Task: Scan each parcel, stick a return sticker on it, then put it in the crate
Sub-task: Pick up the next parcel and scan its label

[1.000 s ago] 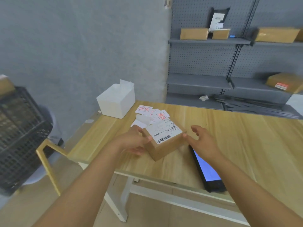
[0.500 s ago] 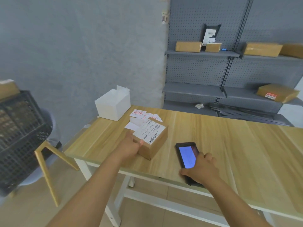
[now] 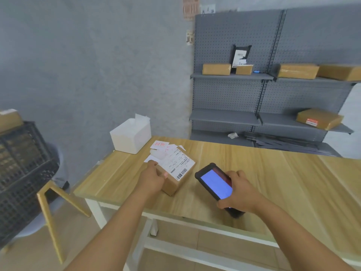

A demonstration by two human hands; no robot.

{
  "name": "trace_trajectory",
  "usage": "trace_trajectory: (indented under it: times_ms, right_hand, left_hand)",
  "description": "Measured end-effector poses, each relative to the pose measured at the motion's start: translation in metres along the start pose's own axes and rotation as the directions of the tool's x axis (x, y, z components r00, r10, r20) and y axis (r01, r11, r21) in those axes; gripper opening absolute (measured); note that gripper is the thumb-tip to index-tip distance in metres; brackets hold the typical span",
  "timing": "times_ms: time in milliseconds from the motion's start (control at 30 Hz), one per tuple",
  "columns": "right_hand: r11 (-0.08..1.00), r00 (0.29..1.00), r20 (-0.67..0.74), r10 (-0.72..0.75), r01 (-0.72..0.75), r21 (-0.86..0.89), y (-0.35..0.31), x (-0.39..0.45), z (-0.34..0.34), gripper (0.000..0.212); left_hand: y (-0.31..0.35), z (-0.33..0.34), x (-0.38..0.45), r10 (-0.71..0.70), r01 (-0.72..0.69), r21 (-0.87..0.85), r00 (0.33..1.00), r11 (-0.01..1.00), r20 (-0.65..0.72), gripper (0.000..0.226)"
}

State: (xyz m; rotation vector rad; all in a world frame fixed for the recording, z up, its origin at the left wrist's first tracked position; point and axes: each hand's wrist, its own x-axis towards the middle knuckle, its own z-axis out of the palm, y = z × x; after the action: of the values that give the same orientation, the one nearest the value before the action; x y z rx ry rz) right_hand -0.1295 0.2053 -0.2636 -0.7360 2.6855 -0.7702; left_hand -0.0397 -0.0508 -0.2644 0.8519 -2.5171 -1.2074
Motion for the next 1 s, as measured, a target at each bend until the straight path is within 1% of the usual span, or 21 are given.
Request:
trace_trajectory:
  times_ms: [133,200,333,600,767,1000]
  right_hand:
    - [0.988,0.997,0.041,-0.071,0.076,-0.136,-0.007,-0.013,-0.011,0.080]
    - [0.982,0.995,0.065,-0.071,0.081,-0.170,-0.008,-0.018,-0.014,0.079]
    - [0.975,0.992,0.114,-0.056,0.079,-0.206,-0.008,-0.027,-0.022,0.076]
    - [0.975,0.985,0.167,-0.034,0.069,-0.211,-0.003,-0.034,-0.033,0.074]
    - [0.982,0.983,0.180,-0.042,0.074,-0.174,-0.003,-0.035,-0.031,0.071]
    - [0.978,0.980,0.201,-0.016,0.057,-0.203,-0.004,-0.033,-0.036,0.074]
  left_hand:
    - [0.009,0.000,0.004,0.037,-0.033,0.065,0.998,0.997,-0.059,0.052]
    - [0.011,-0.001,0.005,0.061,-0.054,0.100,0.995,0.994,-0.074,0.049]
    - [0.012,0.000,0.007,0.075,-0.067,0.106,0.994,0.992,-0.080,0.049]
    - [0.014,0.000,0.010,0.072,-0.061,0.145,0.995,0.988,-0.072,0.052]
    - [0.015,0.001,0.010,0.075,-0.063,0.152,0.995,0.986,-0.069,0.050]
    - [0.017,0.001,0.010,0.089,-0.072,0.181,0.993,0.981,-0.082,0.049]
